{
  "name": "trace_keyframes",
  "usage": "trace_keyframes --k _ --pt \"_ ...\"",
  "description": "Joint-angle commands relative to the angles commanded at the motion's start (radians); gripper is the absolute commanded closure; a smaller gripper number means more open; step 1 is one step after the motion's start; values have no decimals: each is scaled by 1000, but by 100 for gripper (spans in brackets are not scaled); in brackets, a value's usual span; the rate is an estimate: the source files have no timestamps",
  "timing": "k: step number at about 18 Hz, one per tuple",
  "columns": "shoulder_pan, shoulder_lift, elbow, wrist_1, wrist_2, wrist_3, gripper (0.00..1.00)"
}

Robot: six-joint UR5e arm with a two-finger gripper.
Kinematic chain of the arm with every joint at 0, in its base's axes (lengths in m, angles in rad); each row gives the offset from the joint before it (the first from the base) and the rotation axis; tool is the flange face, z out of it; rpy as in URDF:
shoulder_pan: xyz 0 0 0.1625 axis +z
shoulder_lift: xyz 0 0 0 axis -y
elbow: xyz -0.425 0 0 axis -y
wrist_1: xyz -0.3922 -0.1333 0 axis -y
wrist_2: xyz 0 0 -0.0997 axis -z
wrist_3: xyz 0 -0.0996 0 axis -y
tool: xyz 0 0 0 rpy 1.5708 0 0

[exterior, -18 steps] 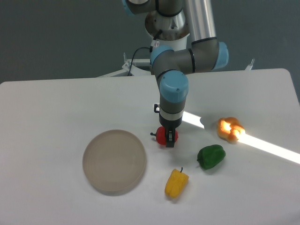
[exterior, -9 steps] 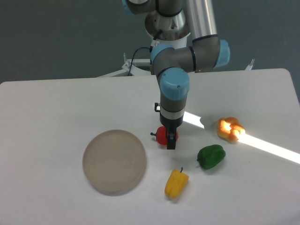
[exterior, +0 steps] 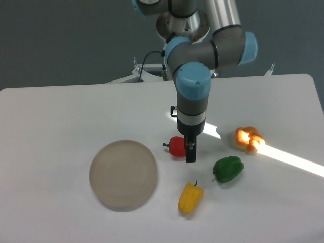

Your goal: Place the red pepper on the table

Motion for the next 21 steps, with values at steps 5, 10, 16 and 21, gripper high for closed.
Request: trace_keyframes --k 5,10,16,21 --pt "0 -37 106 -12 37 -17 0" --pt "3 -98 213 -12 38 -20 0" --pt "9 -117 230 -9 38 -20 0" --pt "9 -124 235 -6 38 -20 0"
